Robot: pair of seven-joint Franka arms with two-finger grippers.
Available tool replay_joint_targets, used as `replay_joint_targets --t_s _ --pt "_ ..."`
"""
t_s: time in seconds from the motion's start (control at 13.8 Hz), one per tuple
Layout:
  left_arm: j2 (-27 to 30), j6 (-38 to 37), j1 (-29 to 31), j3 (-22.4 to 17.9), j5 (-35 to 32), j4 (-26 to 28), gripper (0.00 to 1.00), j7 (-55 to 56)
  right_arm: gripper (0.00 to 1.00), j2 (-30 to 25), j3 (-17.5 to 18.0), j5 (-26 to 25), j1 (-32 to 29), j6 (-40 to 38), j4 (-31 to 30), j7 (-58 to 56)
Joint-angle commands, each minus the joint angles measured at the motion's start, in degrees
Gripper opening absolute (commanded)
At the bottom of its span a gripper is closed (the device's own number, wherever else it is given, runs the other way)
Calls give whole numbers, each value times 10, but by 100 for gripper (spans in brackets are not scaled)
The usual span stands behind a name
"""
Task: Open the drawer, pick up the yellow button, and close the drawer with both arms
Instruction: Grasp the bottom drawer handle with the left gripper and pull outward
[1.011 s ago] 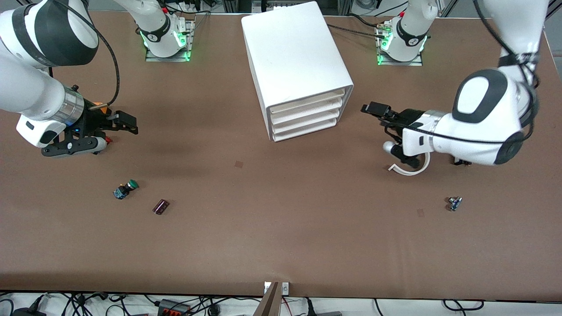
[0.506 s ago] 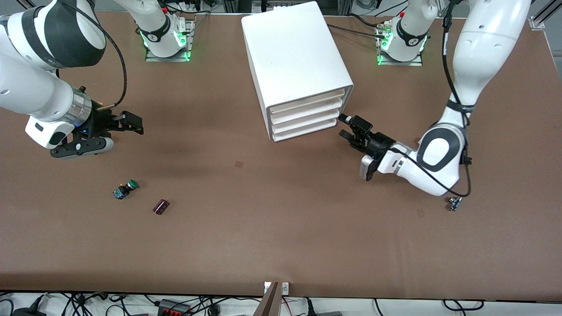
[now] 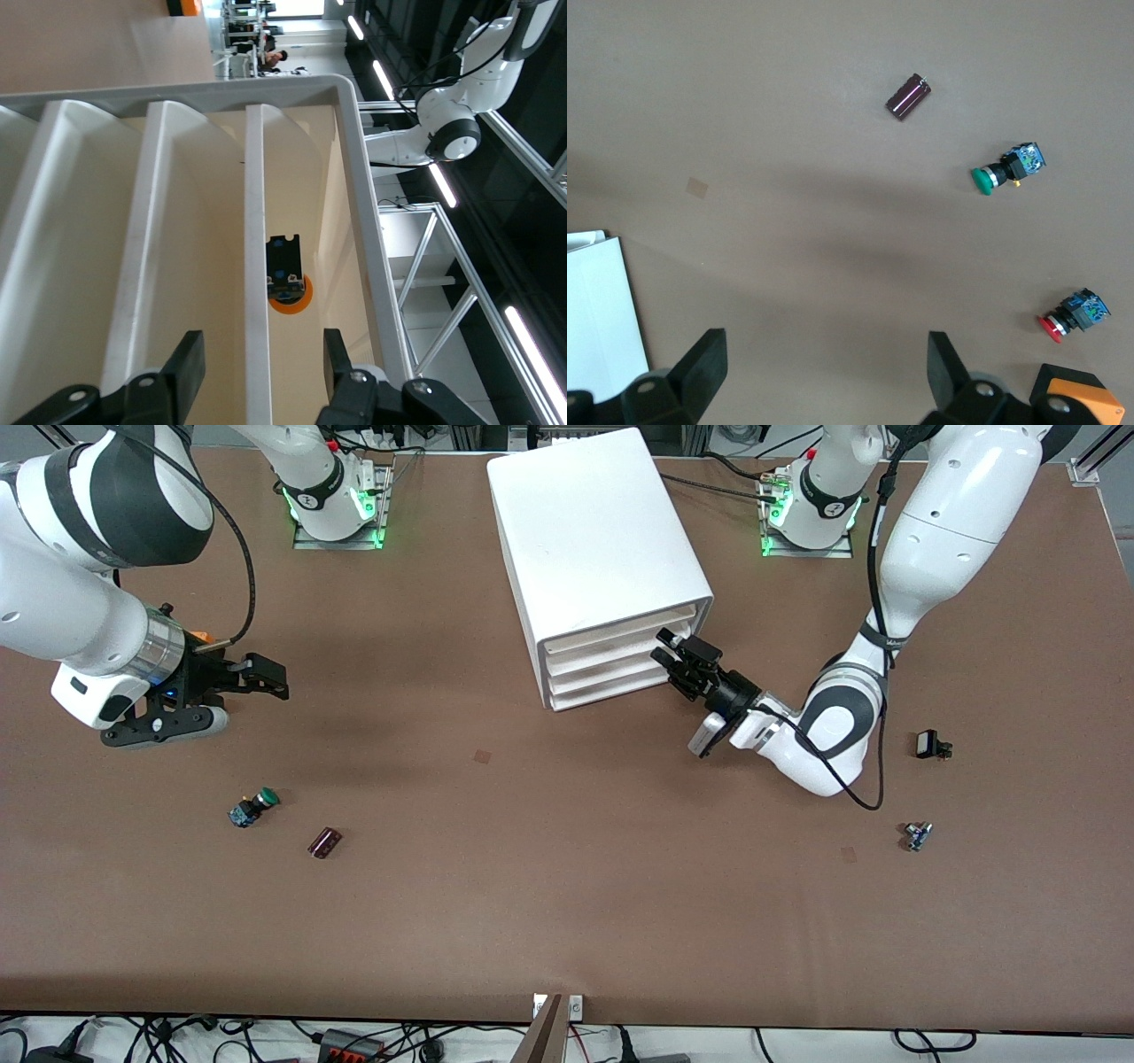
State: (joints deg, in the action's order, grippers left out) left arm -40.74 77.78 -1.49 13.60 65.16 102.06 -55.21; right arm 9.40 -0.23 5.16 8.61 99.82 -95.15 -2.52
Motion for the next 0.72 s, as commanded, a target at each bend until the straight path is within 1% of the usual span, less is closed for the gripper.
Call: replay_joint_targets --t_s 0.0,0.22,0.36,0.43,0.51,0.65 --pt "15 1 3 10 24 41 57 -24 100 -1 -2 -2 0 -1 5 -1" --pt "15 5 -7 12 24 54 56 -24 100 -1 -3 -2 0 0 5 -2" --pt "17 11 -11 12 25 63 53 -24 100 -2 -4 -2 0 -1 5 -3" --pt "19 19 -13 12 24 66 49 -24 100 -2 -4 -2 0 -1 6 -4" --pt "20 20 -14 12 24 66 41 -24 100 -2 -4 -2 0 -1 6 -3" --pt "26 24 -15 11 23 65 21 -23 100 -2 -4 -2 1 0 6 0"
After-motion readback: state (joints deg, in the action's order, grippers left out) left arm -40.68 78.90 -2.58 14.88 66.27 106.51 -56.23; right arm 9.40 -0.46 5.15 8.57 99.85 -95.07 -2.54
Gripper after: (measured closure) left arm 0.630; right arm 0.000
